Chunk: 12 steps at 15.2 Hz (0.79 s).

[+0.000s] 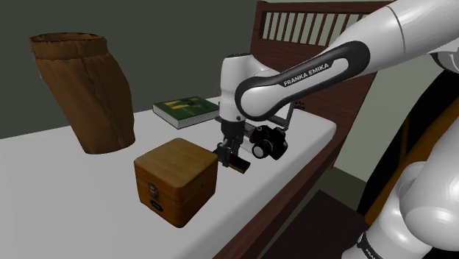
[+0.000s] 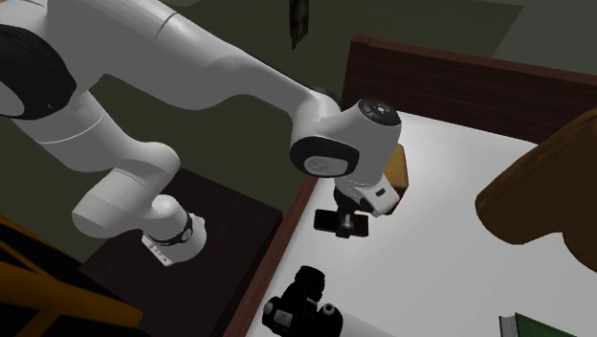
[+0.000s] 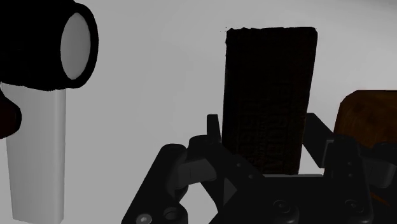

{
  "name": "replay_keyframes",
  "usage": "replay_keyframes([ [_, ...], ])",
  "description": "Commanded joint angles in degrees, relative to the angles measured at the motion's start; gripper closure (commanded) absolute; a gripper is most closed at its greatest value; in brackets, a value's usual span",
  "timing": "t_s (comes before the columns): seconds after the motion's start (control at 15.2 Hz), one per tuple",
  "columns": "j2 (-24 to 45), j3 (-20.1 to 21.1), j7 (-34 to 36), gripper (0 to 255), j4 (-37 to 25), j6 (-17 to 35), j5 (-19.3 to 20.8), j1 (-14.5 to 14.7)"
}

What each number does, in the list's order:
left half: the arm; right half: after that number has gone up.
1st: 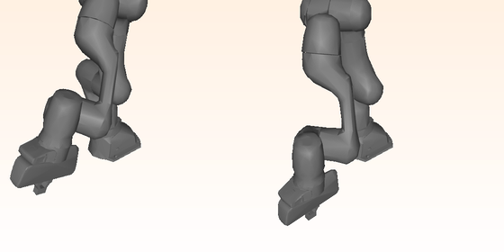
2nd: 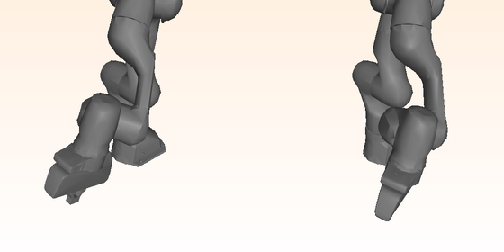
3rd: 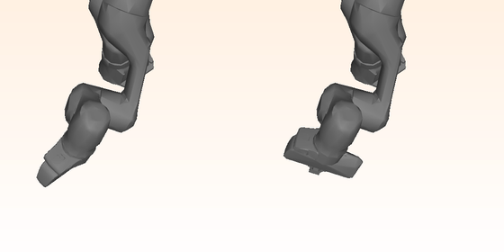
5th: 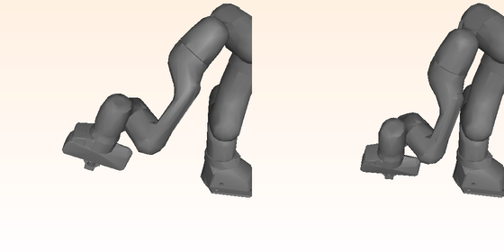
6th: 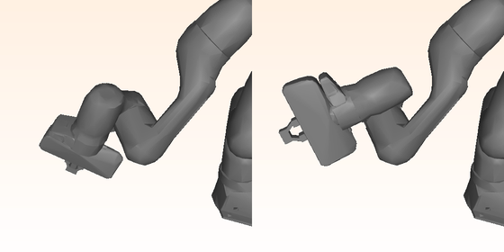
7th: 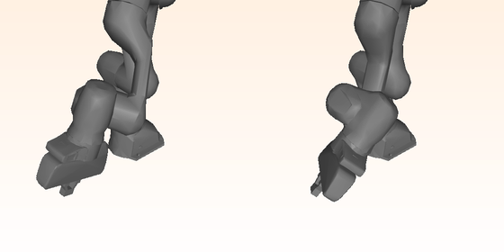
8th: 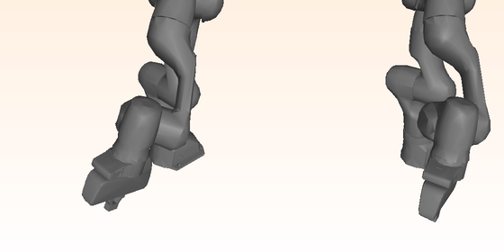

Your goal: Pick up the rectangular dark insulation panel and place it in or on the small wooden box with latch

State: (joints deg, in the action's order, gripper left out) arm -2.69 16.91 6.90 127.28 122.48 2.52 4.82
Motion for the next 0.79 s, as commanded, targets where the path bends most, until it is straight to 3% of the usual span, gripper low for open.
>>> replay_keyframes([
  [0.0,-0.7,0.0,-0.2,255,-0.9,-1.6,-0.3,0.0],
  [0.73,-3.8,-0.3,-1.3,255,-6.3,-10.0,-1.4,0.0],
])
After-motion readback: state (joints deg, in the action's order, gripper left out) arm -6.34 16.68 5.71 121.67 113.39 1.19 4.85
